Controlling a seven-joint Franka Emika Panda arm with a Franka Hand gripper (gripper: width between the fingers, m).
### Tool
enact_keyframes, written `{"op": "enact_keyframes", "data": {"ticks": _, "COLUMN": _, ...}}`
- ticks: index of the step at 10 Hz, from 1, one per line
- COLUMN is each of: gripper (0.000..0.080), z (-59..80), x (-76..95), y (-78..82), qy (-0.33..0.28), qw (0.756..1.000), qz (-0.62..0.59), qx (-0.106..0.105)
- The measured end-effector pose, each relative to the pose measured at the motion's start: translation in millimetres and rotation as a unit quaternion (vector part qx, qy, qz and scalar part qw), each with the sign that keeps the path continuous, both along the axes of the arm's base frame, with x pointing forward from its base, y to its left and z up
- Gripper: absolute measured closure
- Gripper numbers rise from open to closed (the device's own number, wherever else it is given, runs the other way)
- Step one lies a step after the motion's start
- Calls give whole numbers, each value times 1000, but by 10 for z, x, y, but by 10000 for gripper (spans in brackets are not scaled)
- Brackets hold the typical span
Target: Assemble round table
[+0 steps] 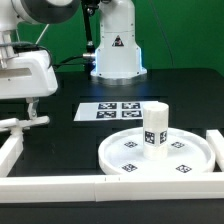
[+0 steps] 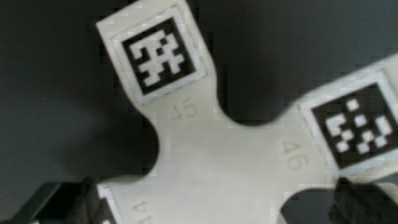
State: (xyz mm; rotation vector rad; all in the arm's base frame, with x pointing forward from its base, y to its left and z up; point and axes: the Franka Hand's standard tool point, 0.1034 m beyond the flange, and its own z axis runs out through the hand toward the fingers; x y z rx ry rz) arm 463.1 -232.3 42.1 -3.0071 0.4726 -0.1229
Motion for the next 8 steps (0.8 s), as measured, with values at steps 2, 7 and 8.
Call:
{"op": "enact_keyframes", "data": {"ticks": 2, "gripper": 151, "z": 29, "x": 66, "y": 15, "qy": -3, "qw": 1000, "qz": -8, "qx": -1}}
{"op": "enact_keyframes", "data": {"ticks": 7, "gripper": 151, "z": -73, "x": 70, "y": 9, "qy": 1, "qw": 1000, "qz": -14, "qx": -10}}
{"op": "enact_keyframes", "data": {"ticks": 8, "gripper": 151, "z": -83, "x": 66, "y": 8, "qy": 2, "qw": 1000, "qz": -14, "qx": -11}}
